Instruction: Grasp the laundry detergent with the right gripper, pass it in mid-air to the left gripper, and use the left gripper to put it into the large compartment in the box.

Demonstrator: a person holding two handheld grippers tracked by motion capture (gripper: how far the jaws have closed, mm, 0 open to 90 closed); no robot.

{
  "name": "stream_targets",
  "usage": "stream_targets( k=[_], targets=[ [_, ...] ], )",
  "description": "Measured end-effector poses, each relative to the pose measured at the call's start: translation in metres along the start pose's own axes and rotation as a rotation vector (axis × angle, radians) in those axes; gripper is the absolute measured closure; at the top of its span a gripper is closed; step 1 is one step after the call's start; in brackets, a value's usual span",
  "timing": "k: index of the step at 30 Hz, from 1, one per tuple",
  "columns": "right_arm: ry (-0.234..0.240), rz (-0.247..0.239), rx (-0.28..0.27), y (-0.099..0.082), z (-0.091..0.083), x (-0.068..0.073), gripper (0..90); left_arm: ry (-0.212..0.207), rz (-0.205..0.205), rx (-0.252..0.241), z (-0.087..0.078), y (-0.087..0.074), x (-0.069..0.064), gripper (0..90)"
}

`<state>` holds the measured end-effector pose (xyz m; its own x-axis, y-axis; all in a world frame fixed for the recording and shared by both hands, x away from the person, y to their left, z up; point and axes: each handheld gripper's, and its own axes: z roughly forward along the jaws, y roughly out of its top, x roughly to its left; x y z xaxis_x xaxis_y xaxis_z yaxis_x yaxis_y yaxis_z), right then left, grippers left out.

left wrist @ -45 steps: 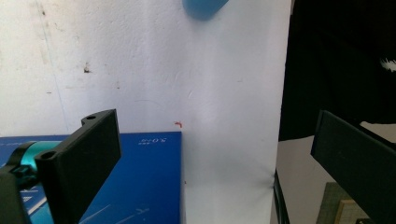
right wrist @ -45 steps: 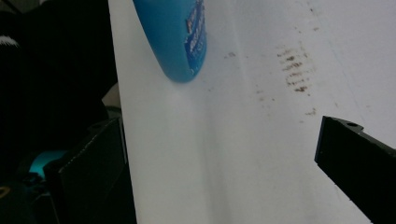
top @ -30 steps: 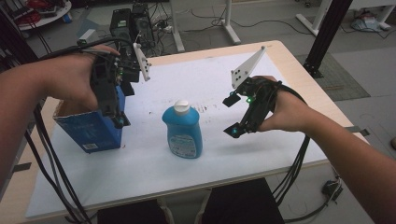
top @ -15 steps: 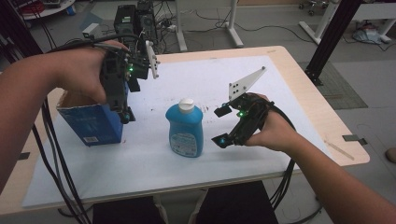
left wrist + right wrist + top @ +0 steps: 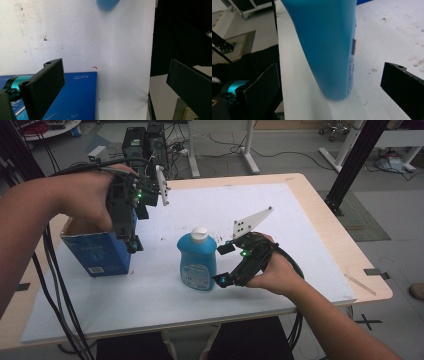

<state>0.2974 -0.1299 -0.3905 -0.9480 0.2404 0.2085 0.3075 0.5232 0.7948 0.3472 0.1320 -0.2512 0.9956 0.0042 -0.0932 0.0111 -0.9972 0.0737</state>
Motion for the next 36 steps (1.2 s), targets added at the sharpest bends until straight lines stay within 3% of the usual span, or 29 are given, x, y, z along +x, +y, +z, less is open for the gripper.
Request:
stream_targets(
  k=[5, 13, 23, 36],
  targets=[
    [0.003, 0.003, -0.009, 0.000, 0.012, 0.002, 1.2, 0.000, 0.002, 0.001, 0.000, 0.000, -0.001, 1.7],
    [-0.043, 0.024, -0.054, 0.000, 0.021, 0.001, 1.2, 0.001, 0.004, -0.002, 0.000, -0.003, -0.001, 1.7],
    [-0.071, 0.017, -0.093, 0.002, 0.039, 0.003, 1.2, 0.002, 0.003, -0.007, 0.002, -0.006, -0.001, 1.7],
    [-0.107, 0.010, -0.136, 0.002, 0.049, 0.005, 2.7, 0.000, -0.002, -0.007, 0.005, -0.009, 0.002, 1.7]
  ],
)
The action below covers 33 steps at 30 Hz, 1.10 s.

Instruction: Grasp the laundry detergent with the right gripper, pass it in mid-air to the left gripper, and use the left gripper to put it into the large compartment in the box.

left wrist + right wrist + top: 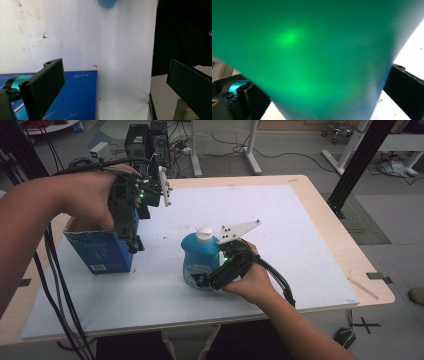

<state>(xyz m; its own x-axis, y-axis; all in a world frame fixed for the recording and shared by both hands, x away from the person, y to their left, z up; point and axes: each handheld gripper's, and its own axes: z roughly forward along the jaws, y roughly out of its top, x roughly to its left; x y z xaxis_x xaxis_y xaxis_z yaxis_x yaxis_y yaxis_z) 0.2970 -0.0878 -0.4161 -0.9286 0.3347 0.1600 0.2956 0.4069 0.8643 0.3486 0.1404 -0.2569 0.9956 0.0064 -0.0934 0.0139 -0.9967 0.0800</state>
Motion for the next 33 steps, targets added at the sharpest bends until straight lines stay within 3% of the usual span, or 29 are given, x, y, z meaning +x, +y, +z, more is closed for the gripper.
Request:
stream_targets(
  k=[4, 7, 17, 19, 33],
  targets=[
    [-0.017, -0.012, -0.009, -0.0011, 0.0002, 0.0010, 5.5, 0.000, 0.002, 0.002, 0.0000, -0.0006, 0.0005, 1.7],
    [-0.018, -0.022, -0.026, -0.0028, -0.0018, 0.0013, 15.1, 0.001, -0.001, 0.001, 0.0001, -0.0012, 0.0004, 1.7],
    [-0.029, -0.029, -0.024, -0.0050, -0.0006, 0.0022, 19.3, 0.000, -0.003, 0.002, 0.0020, -0.0026, 0.0003, 1.7],
    [-0.025, -0.033, -0.026, -0.0054, -0.0004, 0.0023, 25.3, 0.001, -0.006, 0.001, 0.0017, -0.0027, 0.0002, 1.7],
    [-0.027, -0.039, -0.039, -0.0050, -0.0010, 0.0032, 34.0, 0.001, -0.007, 0.005, 0.0014, -0.0037, -0.0003, 1.7]
  ],
)
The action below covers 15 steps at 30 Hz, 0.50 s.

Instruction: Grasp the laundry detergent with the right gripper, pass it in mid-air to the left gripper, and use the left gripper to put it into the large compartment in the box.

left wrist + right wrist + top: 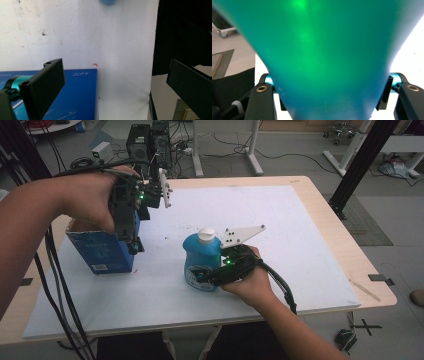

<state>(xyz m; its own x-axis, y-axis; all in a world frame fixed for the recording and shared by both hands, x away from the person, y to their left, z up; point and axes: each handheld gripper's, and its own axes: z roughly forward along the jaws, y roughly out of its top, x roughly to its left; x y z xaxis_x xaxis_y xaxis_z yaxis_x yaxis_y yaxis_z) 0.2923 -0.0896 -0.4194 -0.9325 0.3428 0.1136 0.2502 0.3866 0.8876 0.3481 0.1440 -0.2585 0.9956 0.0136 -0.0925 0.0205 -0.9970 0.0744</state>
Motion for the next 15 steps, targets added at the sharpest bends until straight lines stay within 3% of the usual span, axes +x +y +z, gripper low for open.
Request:
stream_targets(
  k=[15],
  targets=[
    [-0.009, -0.009, -0.005, -0.0017, 0.0016, 0.0011, 40.6, 0.002, -0.005, -0.001, 0.0005, -0.0032, -0.0008, 1.7]
  ],
)
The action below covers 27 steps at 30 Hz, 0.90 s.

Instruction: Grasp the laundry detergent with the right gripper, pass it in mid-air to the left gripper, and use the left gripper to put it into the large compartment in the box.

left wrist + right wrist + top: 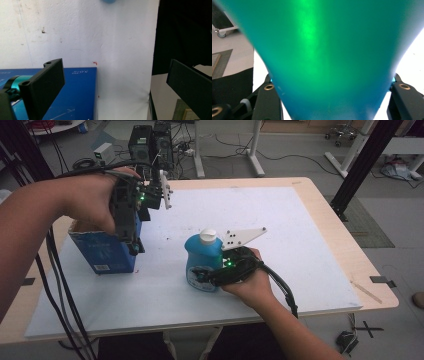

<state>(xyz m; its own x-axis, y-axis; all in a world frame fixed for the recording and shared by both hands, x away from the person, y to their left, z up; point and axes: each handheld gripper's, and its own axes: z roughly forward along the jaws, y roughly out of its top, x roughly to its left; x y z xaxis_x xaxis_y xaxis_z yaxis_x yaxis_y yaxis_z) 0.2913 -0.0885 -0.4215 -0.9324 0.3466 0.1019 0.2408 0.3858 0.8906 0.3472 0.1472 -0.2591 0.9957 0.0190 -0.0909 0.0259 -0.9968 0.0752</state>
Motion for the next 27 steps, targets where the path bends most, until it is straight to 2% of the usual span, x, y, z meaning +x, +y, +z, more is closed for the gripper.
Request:
stream_targets(
  k=[7, 13, 17, 21, 27],
  targets=[
    [-0.033, -0.029, -0.021, -0.002, -0.001, 0.003, 44.8, -0.003, 0.000, 0.000, 0.002, 0.001, 0.000, 1.7],
    [-0.033, -0.049, -0.022, -0.001, -0.001, 0.004, 46.8, -0.004, 0.005, -0.001, 0.001, 0.002, 0.000, 1.7],
    [-0.015, -0.038, -0.013, 0.000, -0.003, 0.002, 47.1, -0.005, 0.001, -0.004, 0.001, 0.003, 0.000, 1.7],
    [-0.002, -0.053, -0.004, 0.003, -0.006, 0.001, 47.0, -0.006, 0.006, -0.005, -0.001, 0.004, -0.001, 1.7],
    [0.027, -0.088, 0.006, 0.024, -0.021, -0.006, 47.0, 0.000, 0.028, -0.006, -0.009, 0.013, -0.005, 1.7]
  ],
)
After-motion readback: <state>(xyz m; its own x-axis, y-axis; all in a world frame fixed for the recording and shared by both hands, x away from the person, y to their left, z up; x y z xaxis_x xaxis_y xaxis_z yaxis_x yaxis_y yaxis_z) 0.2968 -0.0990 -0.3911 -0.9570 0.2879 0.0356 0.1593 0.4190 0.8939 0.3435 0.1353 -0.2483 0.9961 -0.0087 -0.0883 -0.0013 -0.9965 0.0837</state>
